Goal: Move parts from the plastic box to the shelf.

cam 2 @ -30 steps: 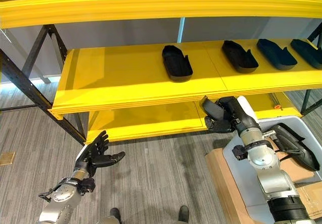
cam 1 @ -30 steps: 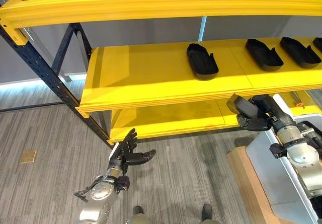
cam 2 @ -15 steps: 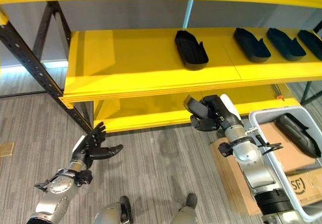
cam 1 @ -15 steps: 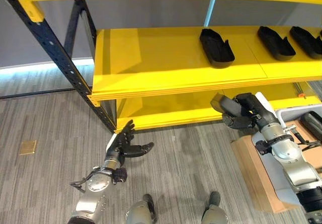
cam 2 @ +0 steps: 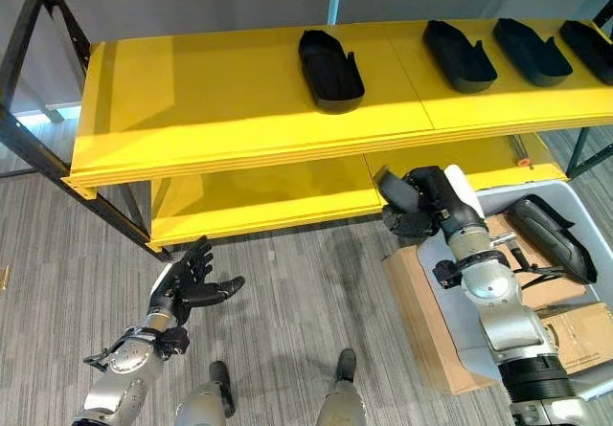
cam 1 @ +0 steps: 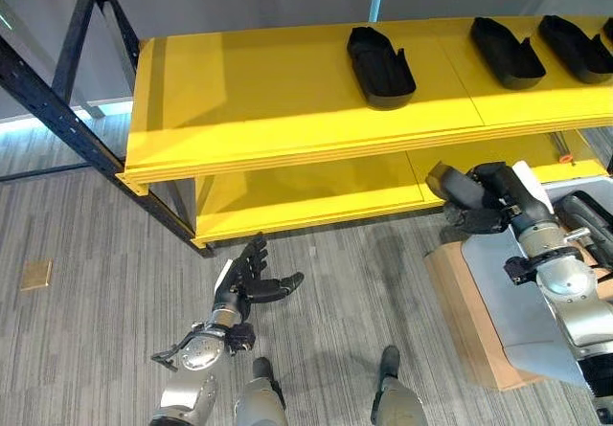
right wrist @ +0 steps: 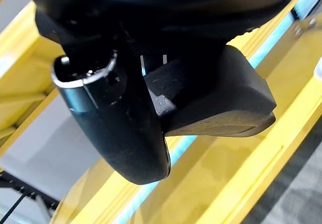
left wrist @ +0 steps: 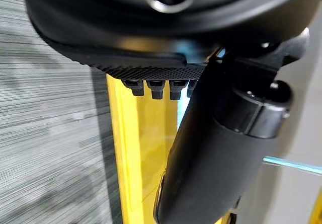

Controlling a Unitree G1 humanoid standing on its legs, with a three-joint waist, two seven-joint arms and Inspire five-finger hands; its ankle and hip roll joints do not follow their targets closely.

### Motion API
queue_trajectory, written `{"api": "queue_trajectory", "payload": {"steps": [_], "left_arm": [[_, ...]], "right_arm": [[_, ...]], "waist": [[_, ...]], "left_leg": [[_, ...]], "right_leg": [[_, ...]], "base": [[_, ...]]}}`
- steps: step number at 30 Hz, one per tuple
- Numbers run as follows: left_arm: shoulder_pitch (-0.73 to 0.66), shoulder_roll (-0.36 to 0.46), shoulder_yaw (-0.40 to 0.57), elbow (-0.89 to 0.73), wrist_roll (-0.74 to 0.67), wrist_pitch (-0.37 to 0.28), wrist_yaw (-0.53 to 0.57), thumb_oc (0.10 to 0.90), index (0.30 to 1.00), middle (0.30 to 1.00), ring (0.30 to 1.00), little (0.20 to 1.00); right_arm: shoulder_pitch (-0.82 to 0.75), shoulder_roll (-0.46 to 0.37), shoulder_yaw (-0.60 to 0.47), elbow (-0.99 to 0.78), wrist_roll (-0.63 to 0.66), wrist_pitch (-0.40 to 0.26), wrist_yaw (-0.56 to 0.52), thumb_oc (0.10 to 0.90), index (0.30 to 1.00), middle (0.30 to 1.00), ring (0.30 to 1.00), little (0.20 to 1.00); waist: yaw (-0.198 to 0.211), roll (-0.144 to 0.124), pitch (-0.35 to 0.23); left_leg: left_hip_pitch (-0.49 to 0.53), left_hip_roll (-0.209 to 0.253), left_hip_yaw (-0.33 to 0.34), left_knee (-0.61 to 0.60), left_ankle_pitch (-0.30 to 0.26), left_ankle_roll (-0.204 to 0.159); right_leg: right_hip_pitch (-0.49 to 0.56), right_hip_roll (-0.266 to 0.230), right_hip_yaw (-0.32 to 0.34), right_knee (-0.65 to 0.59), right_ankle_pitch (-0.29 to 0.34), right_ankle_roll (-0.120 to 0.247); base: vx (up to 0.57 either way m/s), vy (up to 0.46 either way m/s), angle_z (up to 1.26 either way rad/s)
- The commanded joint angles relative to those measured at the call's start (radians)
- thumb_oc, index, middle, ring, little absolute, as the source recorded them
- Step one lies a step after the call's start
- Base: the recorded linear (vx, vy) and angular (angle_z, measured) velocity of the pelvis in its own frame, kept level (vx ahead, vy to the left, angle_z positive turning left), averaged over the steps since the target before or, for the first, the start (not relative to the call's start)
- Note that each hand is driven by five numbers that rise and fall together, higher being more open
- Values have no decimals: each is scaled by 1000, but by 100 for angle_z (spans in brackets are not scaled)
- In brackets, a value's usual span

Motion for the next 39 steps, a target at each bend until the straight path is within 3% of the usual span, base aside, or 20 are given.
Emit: {"api": "queue_trajectory", "payload": {"steps": [1, 11, 12, 13, 14, 16, 17, 19, 21, 24, 27, 29, 31, 32, 33, 36, 39], "left_arm": [[18, 44, 17, -115, -28, -81, -14, 900, 1000, 1000, 1000, 1000], [34, 36, 30, -120, -22, -84, -3, 900, 1000, 1000, 1000, 1000], [22, 69, 60, -58, 64, -30, -10, 900, 1000, 1000, 1000, 1000], [24, 71, 61, -62, 60, -30, -10, 900, 1000, 1000, 1000, 1000], [19, 82, 63, -70, 52, -35, -9, 900, 1000, 1000, 1000, 1000], [9, 88, 57, -68, 44, -36, -4, 900, 1000, 1000, 1000, 1000], [1, 95, 48, -58, 44, -37, -5, 900, 1000, 1000, 1000, 1000], [7, 99, 49, -60, 43, -36, 0, 900, 1000, 1000, 1000, 1000], [6, 107, 46, -61, 46, -35, 5, 900, 1000, 1000, 1000, 1000], [-3, 126, 51, -62, 51, -37, 12, 900, 1000, 1000, 1000, 1000], [-5, 128, 60, -58, 51, -37, 16, 900, 1000, 1000, 1000, 1000], [-5, 126, 78, -60, 39, -41, 28, 900, 1000, 1000, 1000, 1000], [1, 122, 92, -53, 38, -45, 35, 900, 1000, 1000, 1000, 1000], [1, 114, 98, -47, 42, -44, 32, 900, 1000, 1000, 1000, 1000], [1, 108, 101, -43, 43, -42, 31, 900, 1000, 1000, 1000, 1000], [33, 91, 117, -47, 43, -37, 20, 900, 1000, 1000, 1000, 1000], [53, 84, 120, -49, 48, -31, 12, 900, 1000, 1000, 1000, 1000]], "right_arm": [[-114, -36, -70, -54, 2, -87, -82, 400, 300, 300, 300, 300], [-114, 4, -62, -35, -19, -82, -99, 400, 300, 300, 300, 300], [-21, 157, -61, 33, -60, -21, -116, 400, 300, 300, 300, 300], [-31, 155, -56, 37, -58, -21, -118, 400, 300, 300, 300, 300], [-58, 142, -43, 38, -53, -23, -118, 400, 300, 300, 300, 300], [-57, 134, -51, 28, -47, -25, -117, 400, 300, 300, 300, 300], [-48, 126, -66, 22, -49, -24, -118, 400, 300, 300, 300, 300], [-38, 125, -73, 13, -56, -24, -119, 400, 300, 300, 300, 300], [-44, 116, -66, 12, -64, -25, -115, 400, 300, 300, 300, 300], [-89, 106, -42, 27, -59, -29, -124, 400, 300, 300, 300, 300], [-110, 100, -30, 43, -56, -25, -124, 400, 300, 300, 300, 300], [-137, 97, -14, 46, -53, -19, -118, 400, 300, 300, 300, 300], [-145, 98, -10, 45, -57, -18, -121, 400, 300, 300, 300, 300], [-131, 93, -17, 38, -56, -18, -113, 400, 300, 300, 300, 300], [-126, 90, -20, 36, -53, -18, -107, 400, 300, 300, 300, 300], [-112, 79, -28, 34, -44, -16, -90, 400, 300, 300, 300, 300], [-102, 79, -32, 29, -41, -15, -78, 400, 300, 300, 300, 300]], "waist": [[28, 8, -155], [23, 19, -153], [38, -32, -178], [40, -34, -174], [47, -39, -152], [56, -38, -129], [62, -35, -115], [71, -27, -103], [64, -13, -83], [70, 3, -54], [70, -2, -50], [66, -14, -30], [79, -22, -23], [86, -47, -38], [88, -56, -50], [86, -60, -83], [80, -52, -109]], "left_leg": [[76, 131, -100, -29, -8, -43], [107, 125, -84, -57, -13, -39], [206, 15, 4, -201, -30, -5], [199, 17, 1, -183, -38, -4], [150, 25, -34, -92, -73, 8], [114, 24, -68, -19, -107, 18], [80, -5, -103, 24, -133, 38], [79, -38, -119, 34, -160, 71], [77, -70, -134, 54, -176, 102], [95, -85, -143, 52, -184, 115], [127, -91, -142, 36, -195, 108], [162, -79, -153, 34, -211, 67], [169, -65, -152, 68, -230, 47], [158, -73, -155, 83, -235, 32], [153, -69, -155, 89, -236, 26], [147, -49, -165, 84, -229, 11], [157, -24, -168, 39, -206, -3]], "right_leg": [[35, -20, 36, 94, -136, 4], [27, -22, 54, 114, -144, 5], [50, -21, -59, 20, -52, 35], [49, -22, -56, 26, -52, 36], [38, -31, -47, 77, -67, 33], [40, -45, -53, 123, -79, 33], [47, -74, -66, 166, -66, 33], [30, -108, -60, 265, -21, 36], [-30, -127, 0, 408, 42, 24], [-127, -117, 43, 474, 26, 8], [-136, -138, 28, 411, 41, 13], [-133, -164, -13, 177, 62, 46], [-122, -174, -59, 95, 60, 58], [-82, -169, -52, 67, 73, 58], [-71, -165, -53, 68, 73, 58], [-49, -134, -54, 61, 78, 60], [-31, -110, -59, 51, 44, 52]], "base": [[45, -78, 19], [14, -16, 0], [0, 0, 0], [-50, 14, 6], [-49, 24, 11], [-24, 97, 28], [35, 190, 49], [63, 252, 67], [40, 305, 48], [62, 169, 45], [159, 10, -4], [233, -192, 13], [179, -207, 22], [124, -207, 35], [121, -207, 51], [121, -168, 46], [82, -124, -11]]}}
